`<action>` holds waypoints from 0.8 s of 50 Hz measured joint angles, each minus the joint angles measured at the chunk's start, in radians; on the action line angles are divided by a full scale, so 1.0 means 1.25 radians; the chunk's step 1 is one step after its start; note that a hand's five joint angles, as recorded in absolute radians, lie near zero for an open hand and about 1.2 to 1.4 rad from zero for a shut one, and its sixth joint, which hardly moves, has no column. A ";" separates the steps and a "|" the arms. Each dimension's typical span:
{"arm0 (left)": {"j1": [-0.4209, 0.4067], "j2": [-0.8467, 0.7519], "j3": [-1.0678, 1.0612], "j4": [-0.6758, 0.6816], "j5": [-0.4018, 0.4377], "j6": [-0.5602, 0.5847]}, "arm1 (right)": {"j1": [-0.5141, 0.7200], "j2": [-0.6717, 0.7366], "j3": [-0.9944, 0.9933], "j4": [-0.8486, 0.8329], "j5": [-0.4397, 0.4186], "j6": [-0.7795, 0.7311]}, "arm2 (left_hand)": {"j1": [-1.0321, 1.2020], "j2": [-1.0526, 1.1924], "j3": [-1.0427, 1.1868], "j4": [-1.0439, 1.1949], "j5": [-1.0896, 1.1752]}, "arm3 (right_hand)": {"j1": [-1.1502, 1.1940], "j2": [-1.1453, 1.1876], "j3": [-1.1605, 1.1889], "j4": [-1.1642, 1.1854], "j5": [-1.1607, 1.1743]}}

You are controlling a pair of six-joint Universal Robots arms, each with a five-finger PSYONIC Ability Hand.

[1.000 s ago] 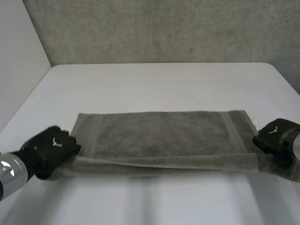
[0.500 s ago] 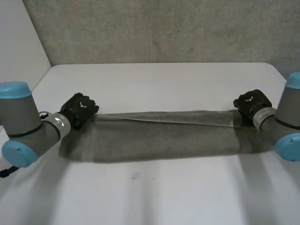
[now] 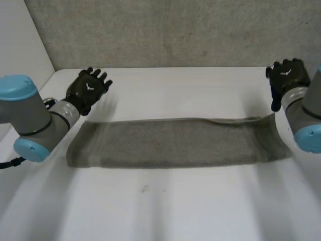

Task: Fold the towel.

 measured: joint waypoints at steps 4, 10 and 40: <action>0.001 0.063 -0.040 -0.002 -0.001 -0.079 | -0.002 -0.081 0.047 0.006 -0.020 0.014 | 0.000 -0.001 0.000 -0.001 0.000 | 0.000 0.000 0.000 0.000 0.000; 0.006 0.151 -0.126 -0.005 -0.002 -0.193 | -0.008 -0.149 0.099 0.049 -0.055 0.009 | 0.000 -0.002 0.000 -0.001 0.000 | 0.000 0.000 0.000 0.000 -0.001; 0.005 0.287 -0.404 0.068 -0.028 -0.428 | -0.108 -0.076 0.366 0.006 -0.158 -0.034 | 0.002 0.002 0.002 0.001 0.000 | 0.252 0.310 0.319 0.305 0.282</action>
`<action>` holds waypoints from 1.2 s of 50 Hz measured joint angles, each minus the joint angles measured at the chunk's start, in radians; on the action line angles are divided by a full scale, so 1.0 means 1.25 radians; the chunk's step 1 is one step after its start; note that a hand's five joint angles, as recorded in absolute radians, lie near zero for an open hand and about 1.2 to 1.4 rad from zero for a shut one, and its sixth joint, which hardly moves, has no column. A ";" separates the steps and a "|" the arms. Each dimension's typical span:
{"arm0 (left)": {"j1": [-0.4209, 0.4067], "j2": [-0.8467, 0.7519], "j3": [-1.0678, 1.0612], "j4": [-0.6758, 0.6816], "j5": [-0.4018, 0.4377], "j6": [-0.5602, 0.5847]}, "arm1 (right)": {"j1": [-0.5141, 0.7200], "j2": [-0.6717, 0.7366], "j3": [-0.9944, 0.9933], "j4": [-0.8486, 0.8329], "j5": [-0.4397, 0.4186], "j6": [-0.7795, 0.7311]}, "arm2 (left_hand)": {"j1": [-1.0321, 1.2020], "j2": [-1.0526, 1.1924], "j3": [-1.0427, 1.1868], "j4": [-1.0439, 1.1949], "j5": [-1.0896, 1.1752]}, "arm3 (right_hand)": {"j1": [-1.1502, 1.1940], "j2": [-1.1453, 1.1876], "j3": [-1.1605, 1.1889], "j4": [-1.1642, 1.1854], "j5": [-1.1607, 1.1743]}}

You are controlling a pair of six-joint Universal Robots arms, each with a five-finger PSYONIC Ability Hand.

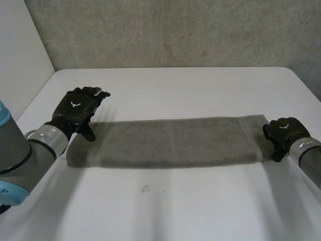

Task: Fold the towel.

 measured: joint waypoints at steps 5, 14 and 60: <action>-0.002 0.000 -0.004 -0.001 0.001 0.000 | -0.012 0.013 -0.001 -0.005 0.002 -0.021 | 0.000 0.000 0.000 0.000 0.000 | 0.074 0.086 0.076 0.075 0.072; -0.011 0.000 -0.011 -0.004 0.001 0.000 | -0.064 0.050 -0.027 -0.002 0.012 -0.071 | -0.001 0.000 0.000 0.000 0.000 | 0.338 0.453 0.456 0.463 0.445; -0.040 0.008 -0.027 -0.001 -0.001 0.000 | 0.624 0.226 -0.298 -0.135 -0.055 -0.114 | -0.001 0.000 0.000 0.000 0.000 | 0.248 0.299 0.302 0.304 0.325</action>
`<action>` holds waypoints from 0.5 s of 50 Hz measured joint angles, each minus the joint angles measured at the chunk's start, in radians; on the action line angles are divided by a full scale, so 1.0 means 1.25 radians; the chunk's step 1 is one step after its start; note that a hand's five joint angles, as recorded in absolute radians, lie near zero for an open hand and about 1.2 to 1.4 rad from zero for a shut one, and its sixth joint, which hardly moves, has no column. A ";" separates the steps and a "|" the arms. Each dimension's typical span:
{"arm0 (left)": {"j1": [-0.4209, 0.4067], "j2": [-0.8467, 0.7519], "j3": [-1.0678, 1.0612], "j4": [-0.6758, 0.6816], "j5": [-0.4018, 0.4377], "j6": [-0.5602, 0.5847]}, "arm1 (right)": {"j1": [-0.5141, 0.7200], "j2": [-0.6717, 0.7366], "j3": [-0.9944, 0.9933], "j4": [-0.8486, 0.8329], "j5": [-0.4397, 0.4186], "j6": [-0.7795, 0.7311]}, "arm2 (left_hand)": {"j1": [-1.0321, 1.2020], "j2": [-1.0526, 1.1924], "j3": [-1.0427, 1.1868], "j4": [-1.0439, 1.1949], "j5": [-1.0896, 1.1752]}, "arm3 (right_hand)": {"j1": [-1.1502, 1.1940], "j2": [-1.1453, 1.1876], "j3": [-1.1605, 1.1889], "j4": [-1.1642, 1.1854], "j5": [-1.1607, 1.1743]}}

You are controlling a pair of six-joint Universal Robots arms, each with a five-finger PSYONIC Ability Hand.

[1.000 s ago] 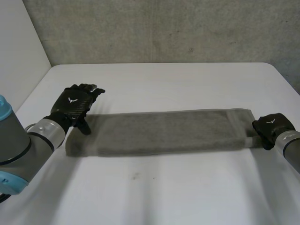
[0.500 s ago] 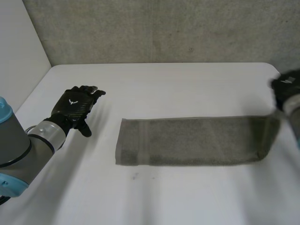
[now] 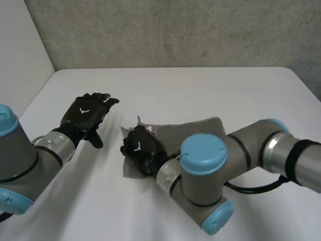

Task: Fold the towel.

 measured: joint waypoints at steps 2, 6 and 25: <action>-0.012 0.001 0.002 0.001 0.000 0.000 | 0.006 0.001 0.003 0.002 0.006 -0.006 | 0.000 0.000 0.000 0.000 0.000 | -0.223 -0.260 -0.260 -0.261 -0.252; -0.025 0.001 0.006 0.002 -0.002 0.000 | 0.007 -0.016 0.009 0.002 0.014 0.000 | 0.000 0.000 0.000 0.000 0.000 | -0.419 -0.504 -0.495 -0.496 -0.486; -0.207 -0.045 0.097 0.018 -0.104 -0.104 | -0.194 -0.275 0.202 0.145 0.084 0.277 | 0.013 0.016 0.016 0.016 0.000 | -0.501 -0.610 -0.622 -0.610 -0.611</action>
